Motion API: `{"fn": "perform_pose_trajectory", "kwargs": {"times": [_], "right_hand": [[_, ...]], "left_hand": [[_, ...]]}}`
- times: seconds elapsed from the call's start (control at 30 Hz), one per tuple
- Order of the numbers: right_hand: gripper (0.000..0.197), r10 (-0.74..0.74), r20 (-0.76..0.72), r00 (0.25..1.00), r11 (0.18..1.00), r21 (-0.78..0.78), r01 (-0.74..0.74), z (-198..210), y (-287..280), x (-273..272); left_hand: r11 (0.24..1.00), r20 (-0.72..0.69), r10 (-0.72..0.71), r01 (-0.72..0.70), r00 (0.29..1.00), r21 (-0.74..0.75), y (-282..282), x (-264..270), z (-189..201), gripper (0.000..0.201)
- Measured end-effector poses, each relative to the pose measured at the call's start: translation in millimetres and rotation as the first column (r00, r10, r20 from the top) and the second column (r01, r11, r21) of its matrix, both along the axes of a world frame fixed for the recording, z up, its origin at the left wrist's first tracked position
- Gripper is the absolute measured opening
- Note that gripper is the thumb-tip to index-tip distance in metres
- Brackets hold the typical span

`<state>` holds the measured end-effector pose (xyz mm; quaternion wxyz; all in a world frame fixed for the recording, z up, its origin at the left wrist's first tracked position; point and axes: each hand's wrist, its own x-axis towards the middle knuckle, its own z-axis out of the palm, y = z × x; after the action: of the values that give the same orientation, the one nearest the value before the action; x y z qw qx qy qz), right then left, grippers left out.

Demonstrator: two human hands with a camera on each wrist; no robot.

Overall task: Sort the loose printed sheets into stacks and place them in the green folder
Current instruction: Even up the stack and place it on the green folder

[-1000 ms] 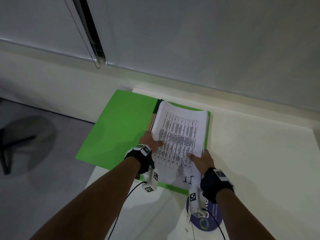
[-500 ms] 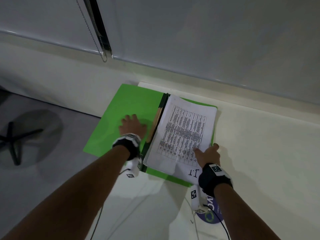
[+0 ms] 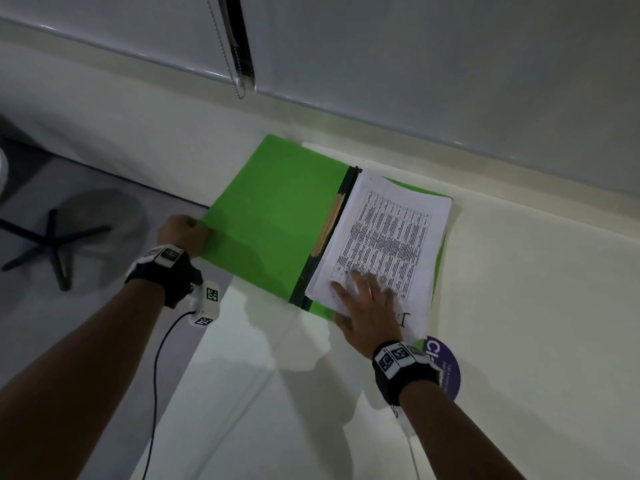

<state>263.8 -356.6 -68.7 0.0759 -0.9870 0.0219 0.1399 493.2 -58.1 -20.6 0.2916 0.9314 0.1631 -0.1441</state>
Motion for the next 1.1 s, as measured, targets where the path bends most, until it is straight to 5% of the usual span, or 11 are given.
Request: {"fn": "perform_pose_trajectory", "kwargs": {"times": [0.23, 0.4, 0.5, 0.53, 0.6, 0.7, 0.77, 0.8, 0.9, 1.1], "right_hand": [[0.061, 0.024, -0.121, 0.992, 1.0, -0.015, -0.026, 3.8, 5.8, 5.9], [0.063, 0.011, -0.154, 0.988, 0.996, 0.084, 0.002, 7.9, -2.3, 12.4], [0.055, -0.13, -0.125, 0.984, 0.928, 0.333, 0.165, 20.1, -9.3, 14.0], [0.041, -0.252, -0.116, 0.961, 0.826, 0.492, 0.276, 23.5, -13.4, 13.8], [0.015, -0.551, -0.225, 0.804, 0.373, 0.795, 0.478, 38.4, -22.7, 10.9], [0.043, -0.664, -0.463, 0.587, -0.237, 0.875, 0.423, 60.4, -49.0, 0.1], [0.05, -0.594, -0.558, 0.58, -0.423, 0.83, 0.364, 68.3, -66.5, -9.6], [0.045, -0.587, -0.553, 0.591, -0.407, 0.833, 0.375, 73.0, -71.5, -14.6], [0.02, -0.681, -0.424, 0.596, -0.11, 0.865, 0.49, 69.3, -83.3, -28.3], [0.05, -0.767, -0.256, 0.588, 0.323, 0.638, 0.699, 26.4, -93.3, -51.3]], "left_hand": [[0.927, 0.307, -0.227, 0.302, 0.924, -0.221, -47.2, -53.5, 95.8, 0.014], [0.8, 0.329, -0.484, 0.562, 0.811, -0.209, -121.8, -116.2, 141.3, 0.019], [0.7, 0.261, -0.653, 0.698, 0.711, -0.152, -176.8, -149.5, 137.8, 0.012], [0.676, 0.238, -0.682, 0.72, 0.692, -0.155, -193.1, -157.1, 130.6, 0.012], [0.656, 0.193, -0.708, 0.734, 0.679, -0.176, -219.7, -168.1, 113.6, 0.015], [0.628, 0.146, -0.737, 0.748, 0.66, -0.213, -243.9, -181.0, 90.7, 0.025], [0.592, 0.123, -0.77, 0.773, 0.626, -0.227, -251.7, -187.1, 76.5, 0.022], [0.572, 0.103, -0.792, 0.791, 0.601, -0.219, -253.1, -188.8, 68.5, 0.023], [0.567, 0.025, -0.814, 0.802, 0.581, -0.188, -249.6, -185.4, 43.5, 0.033], [0.714, -0.173, -0.669, 0.69, 0.723, 0.12, -204.5, -161.3, -7.7, 0.077]]}}
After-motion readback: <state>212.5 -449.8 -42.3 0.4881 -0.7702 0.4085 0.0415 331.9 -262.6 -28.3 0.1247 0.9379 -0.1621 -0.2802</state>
